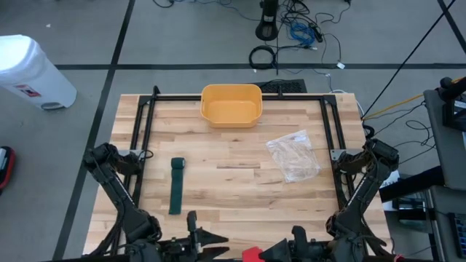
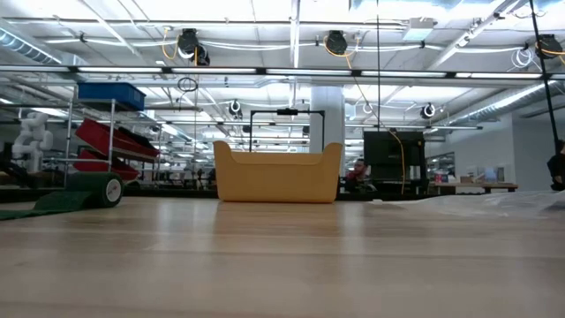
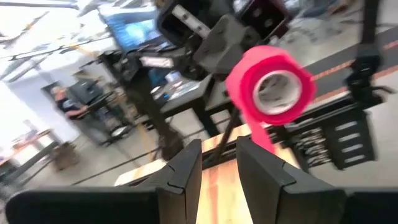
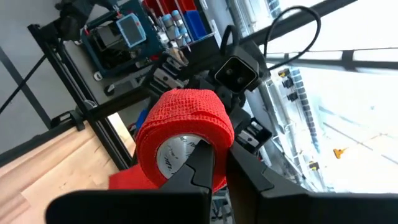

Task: Roll bandage
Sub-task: Roll the red bandage

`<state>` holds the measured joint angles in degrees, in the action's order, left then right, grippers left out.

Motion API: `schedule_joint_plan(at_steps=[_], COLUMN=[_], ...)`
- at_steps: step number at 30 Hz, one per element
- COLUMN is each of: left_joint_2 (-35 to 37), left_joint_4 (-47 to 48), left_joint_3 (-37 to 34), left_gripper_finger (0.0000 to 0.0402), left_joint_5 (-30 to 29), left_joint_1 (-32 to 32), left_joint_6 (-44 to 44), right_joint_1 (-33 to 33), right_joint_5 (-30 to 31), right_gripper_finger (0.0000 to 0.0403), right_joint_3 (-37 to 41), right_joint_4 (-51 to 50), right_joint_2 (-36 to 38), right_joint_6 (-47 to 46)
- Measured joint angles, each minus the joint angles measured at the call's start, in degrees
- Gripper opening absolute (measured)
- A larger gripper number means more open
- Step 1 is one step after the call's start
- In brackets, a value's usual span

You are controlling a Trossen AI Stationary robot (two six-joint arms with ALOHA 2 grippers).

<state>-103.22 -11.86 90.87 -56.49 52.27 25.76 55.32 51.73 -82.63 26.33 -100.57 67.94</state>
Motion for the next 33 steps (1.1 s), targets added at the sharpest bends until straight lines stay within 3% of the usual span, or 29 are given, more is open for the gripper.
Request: schedule_joint_plan(at_steps=[5,21,33], left_joint_2=[0.0,0.0,0.0], left_joint_4=[-0.1,-2.1,-2.7], left_joint_3=[0.0,0.0,0.0], left_gripper_finger=[0.0107,0.0107,0.0107], left_joint_5=[6.9,7.6,8.0], left_joint_1=[-1.1,-3.2,-3.4], left_joint_6=[0.0,-4.5,-4.5], right_joint_1=[0.4,0.4,0.4], right_joint_5=[-1.0,-0.2,-0.2], right_gripper_finger=[0.002,0.002,0.002], right_joint_3=[0.0,0.0,0.0], right_joint_4=[-0.4,-3.4,-3.5], right_joint_2=[0.0,0.0,0.0], right_joint_6=[2.4,11.9,31.2])
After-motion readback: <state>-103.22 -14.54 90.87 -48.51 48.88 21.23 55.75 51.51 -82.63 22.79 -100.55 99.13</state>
